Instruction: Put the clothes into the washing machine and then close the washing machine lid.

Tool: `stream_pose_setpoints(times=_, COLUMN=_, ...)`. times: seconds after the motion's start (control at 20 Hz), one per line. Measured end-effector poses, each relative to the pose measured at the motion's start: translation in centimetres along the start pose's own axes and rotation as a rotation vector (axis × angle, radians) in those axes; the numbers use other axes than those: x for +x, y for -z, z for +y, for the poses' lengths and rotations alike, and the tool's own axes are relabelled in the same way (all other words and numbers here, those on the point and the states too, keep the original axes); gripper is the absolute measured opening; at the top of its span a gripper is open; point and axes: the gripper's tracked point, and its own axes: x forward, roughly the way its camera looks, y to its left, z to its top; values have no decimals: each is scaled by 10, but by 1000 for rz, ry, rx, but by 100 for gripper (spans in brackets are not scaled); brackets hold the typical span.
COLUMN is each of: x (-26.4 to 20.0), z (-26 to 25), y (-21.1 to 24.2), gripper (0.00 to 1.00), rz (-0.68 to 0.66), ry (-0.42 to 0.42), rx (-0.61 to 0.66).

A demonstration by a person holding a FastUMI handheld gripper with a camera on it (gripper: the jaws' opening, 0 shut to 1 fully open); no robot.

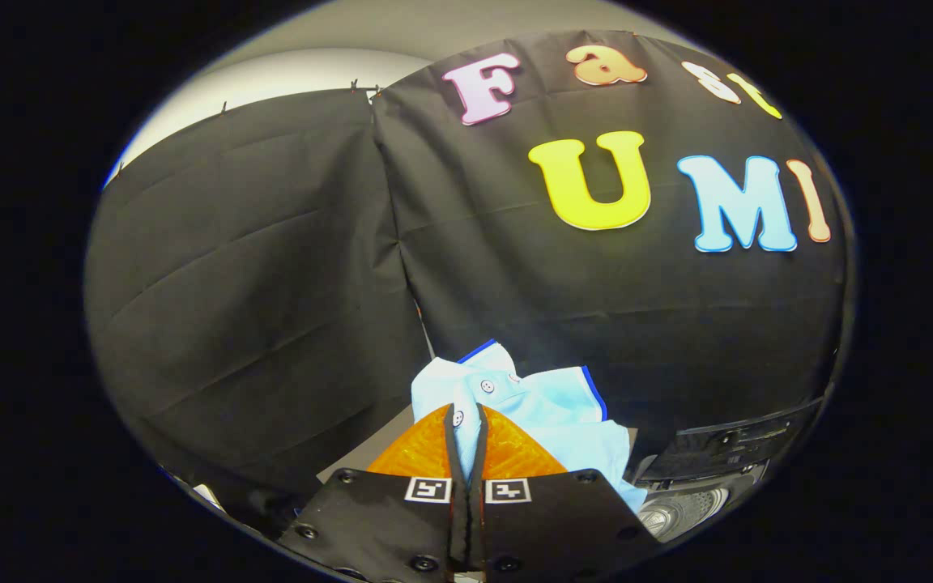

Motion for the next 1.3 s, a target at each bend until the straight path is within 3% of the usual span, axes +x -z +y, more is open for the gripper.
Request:
stream_pose_setpoints(times=0.7, x=-117, z=-198, y=-5, gripper=1, rz=-81, ry=327, rx=101)
stream_pose_setpoints(times=1.0, x=-153, z=-261, y=28, gripper=1, rz=-48, ry=441, rx=127)
stream_pose_setpoints(times=1.3, x=-169, z=-293, y=78, gripper=1, rz=-12, ry=496, rx=163)
